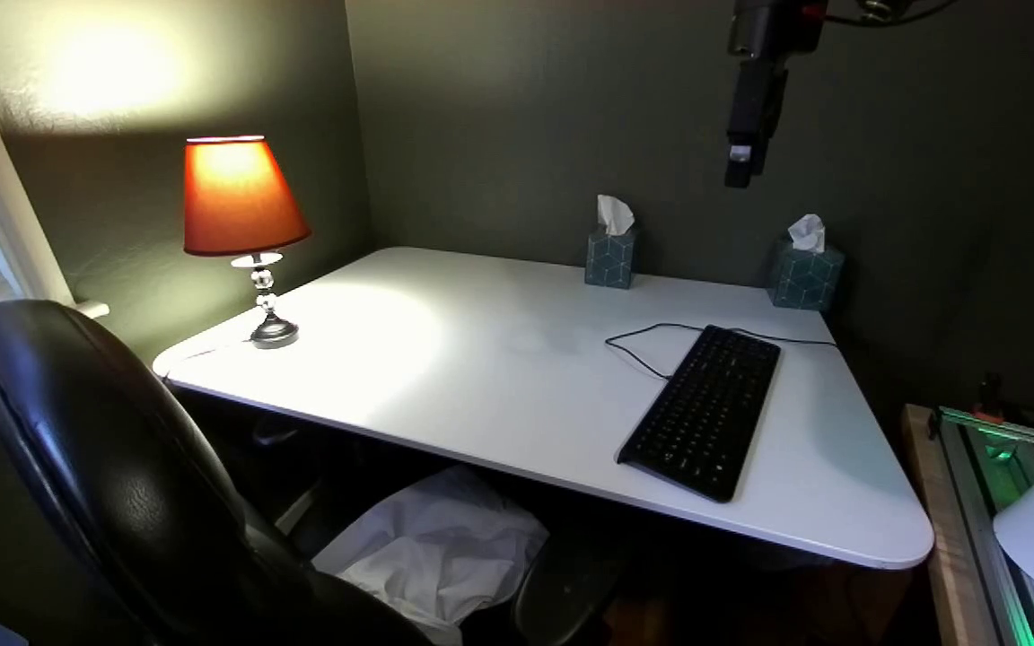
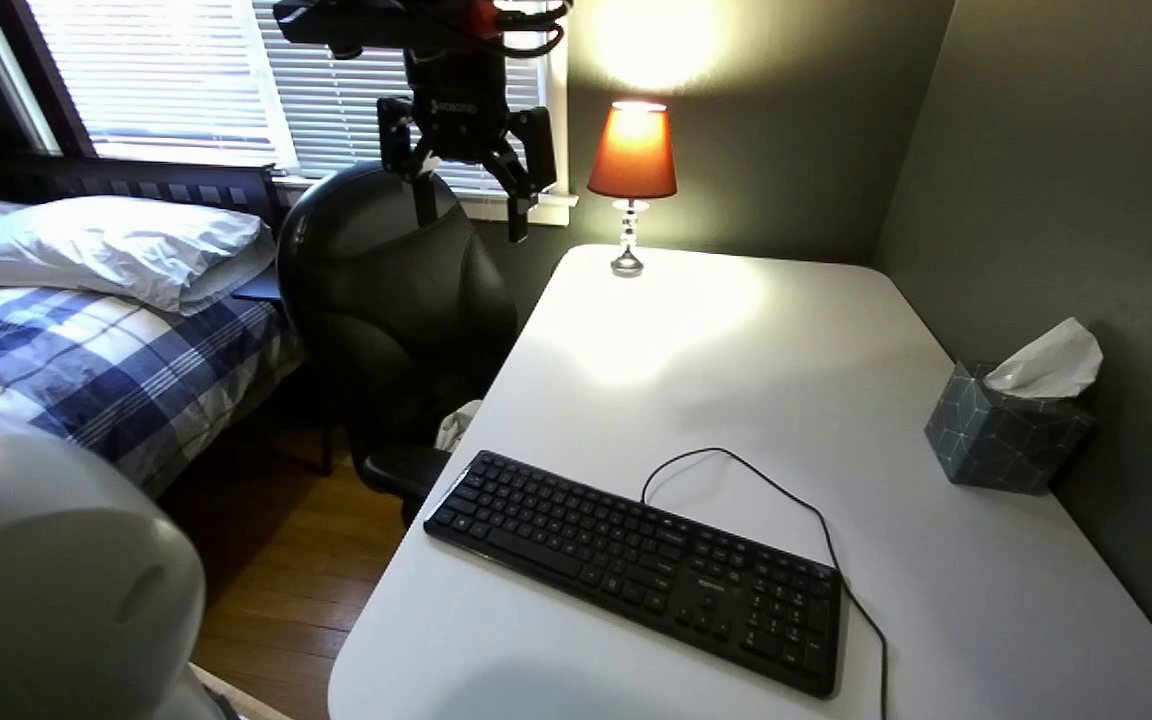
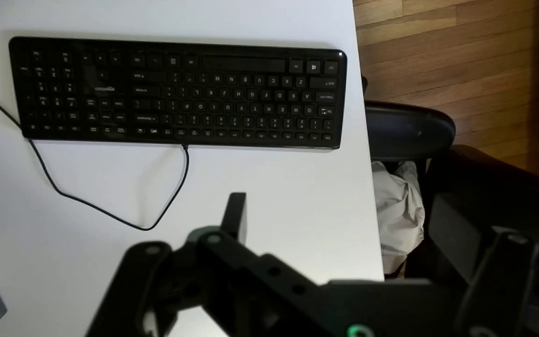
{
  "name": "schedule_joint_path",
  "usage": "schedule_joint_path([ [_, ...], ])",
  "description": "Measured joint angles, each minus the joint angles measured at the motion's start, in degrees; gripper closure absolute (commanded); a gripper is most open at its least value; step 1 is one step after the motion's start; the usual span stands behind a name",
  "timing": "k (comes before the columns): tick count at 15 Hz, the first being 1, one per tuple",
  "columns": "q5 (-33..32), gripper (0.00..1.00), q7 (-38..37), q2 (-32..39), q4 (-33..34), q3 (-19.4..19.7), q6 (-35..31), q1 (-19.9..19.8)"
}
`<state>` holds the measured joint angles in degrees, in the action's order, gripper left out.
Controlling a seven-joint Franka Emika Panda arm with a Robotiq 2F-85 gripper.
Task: Press the number seven key on the keyboard
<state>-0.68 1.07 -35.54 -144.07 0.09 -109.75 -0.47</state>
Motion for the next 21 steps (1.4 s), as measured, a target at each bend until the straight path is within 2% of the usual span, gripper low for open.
schedule_joint_path([
  [8, -1.6, 0.00, 0.5, 4.1, 0.0, 1.3, -2.0, -1.1],
  [14, -4.6, 0.00, 1.0, 11.9, -1.1, 1.7, -9.0, -2.0],
  [21, -5.0, 0.00, 2.1, 22.5, -1.8, 3.0, -16.3, -2.8],
])
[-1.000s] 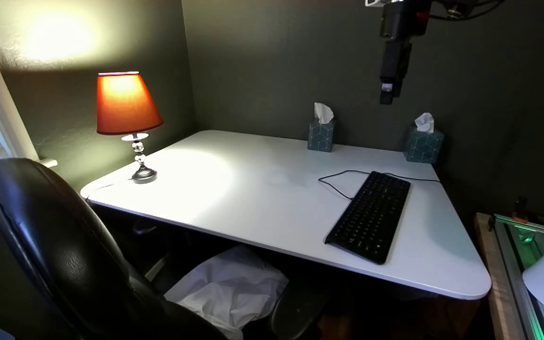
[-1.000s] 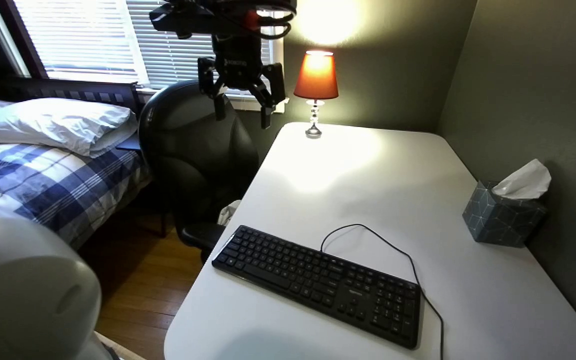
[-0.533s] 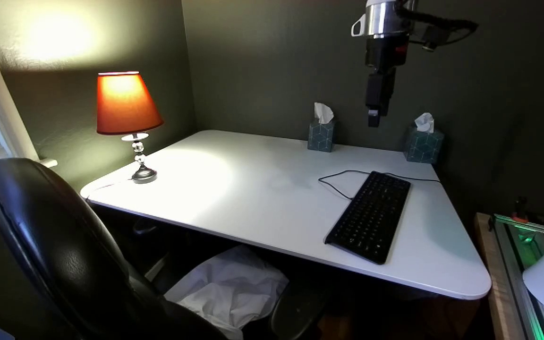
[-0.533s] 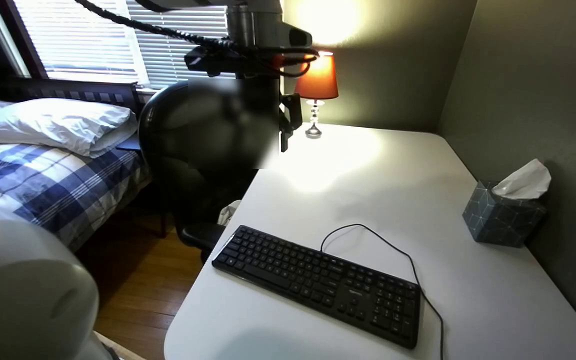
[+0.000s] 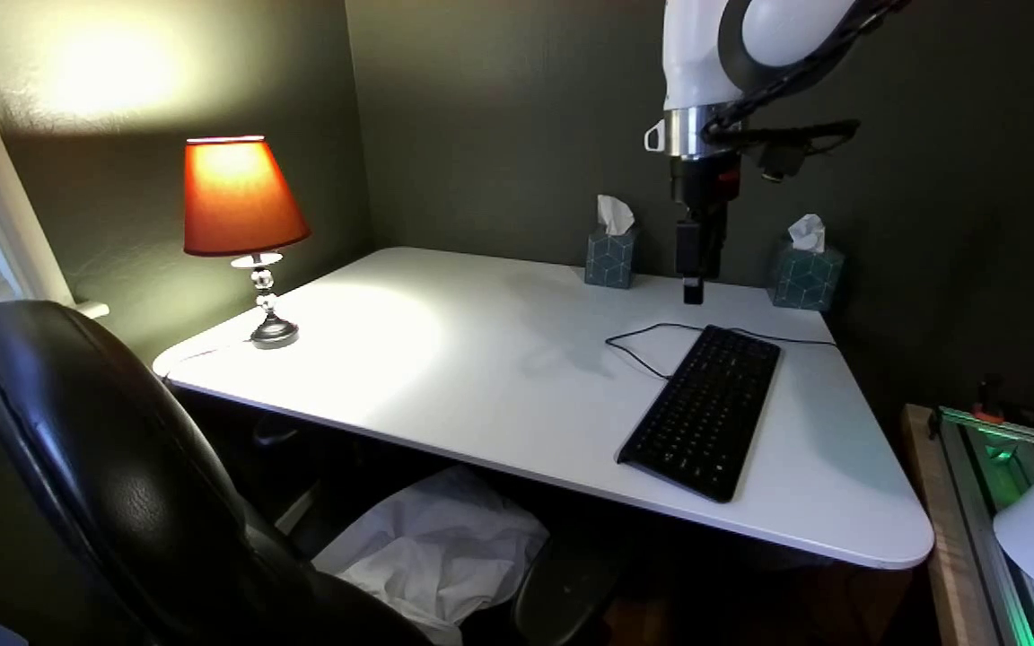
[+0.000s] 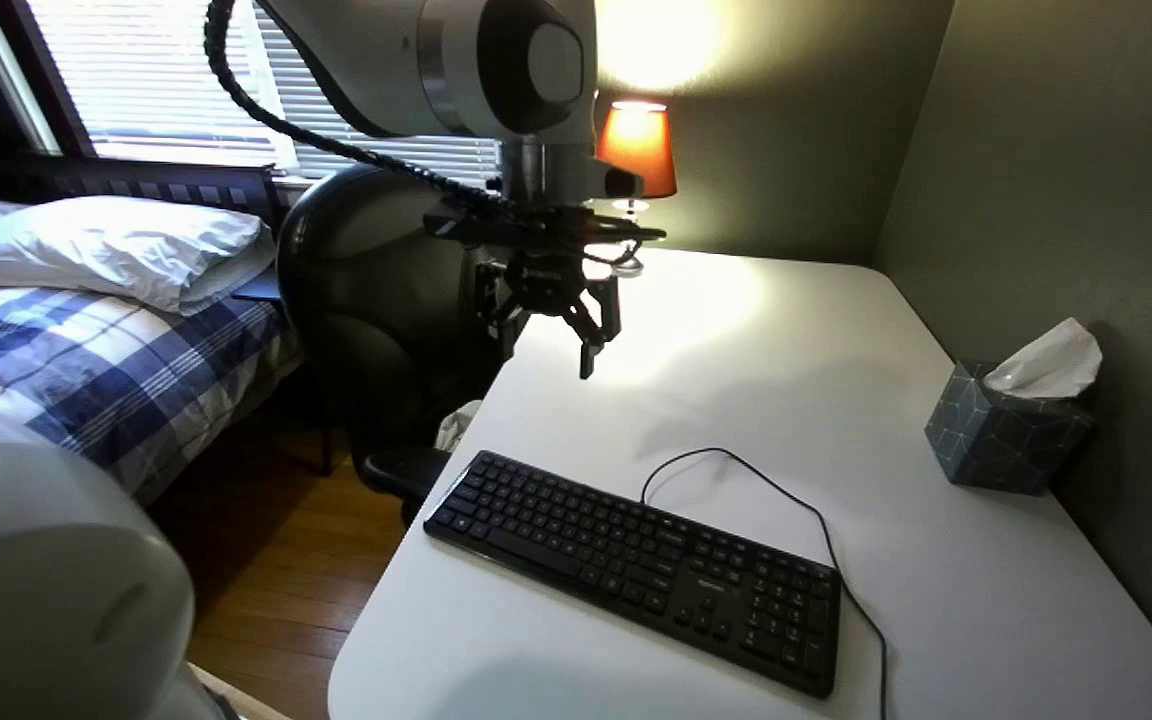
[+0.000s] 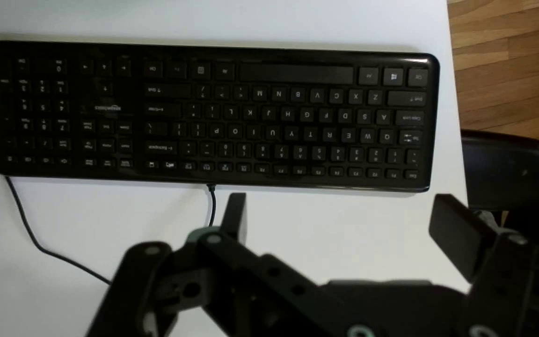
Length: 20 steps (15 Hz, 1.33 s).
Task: Press the number seven key on the keyboard
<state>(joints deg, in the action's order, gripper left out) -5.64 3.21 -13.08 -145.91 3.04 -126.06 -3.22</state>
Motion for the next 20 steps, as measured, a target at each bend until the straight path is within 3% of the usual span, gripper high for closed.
schedule_joint_path([
  [7, -0.2, 0.00, 0.4, 9.6, 0.6, 0.6, -6.7, -0.8],
  [20, 0.0, 0.00, 0.3, 12.6, 1.2, 1.0, -6.8, -1.2],
])
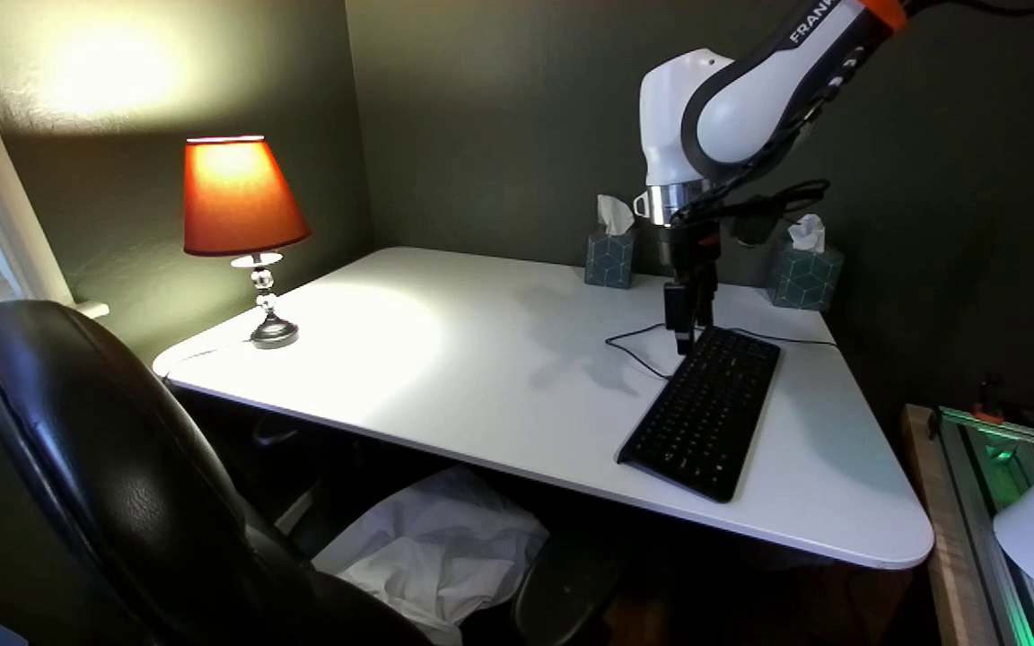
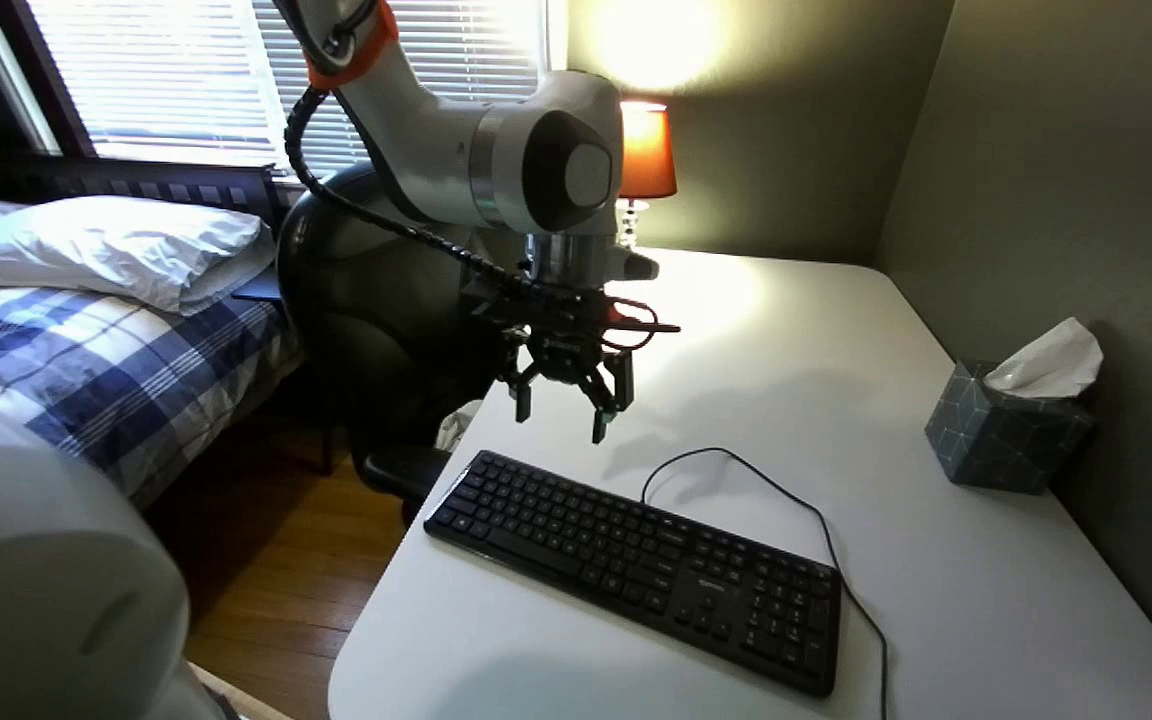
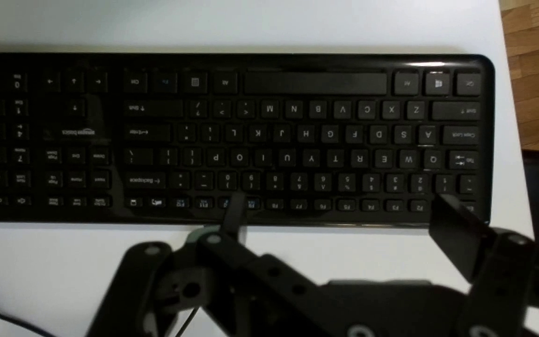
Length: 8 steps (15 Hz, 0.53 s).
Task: Press the number seven key on the keyboard
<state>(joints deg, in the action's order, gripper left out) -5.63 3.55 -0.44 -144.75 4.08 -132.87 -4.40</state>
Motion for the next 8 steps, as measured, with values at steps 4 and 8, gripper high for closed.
schedule_joint_path([
  [4, 0.1, 0.42, 0.0, 2.6, 0.0, 0.5, 0.0, -0.3],
  [8, 0.1, 0.72, 0.2, 4.9, 0.1, 0.6, -0.9, -0.3],
])
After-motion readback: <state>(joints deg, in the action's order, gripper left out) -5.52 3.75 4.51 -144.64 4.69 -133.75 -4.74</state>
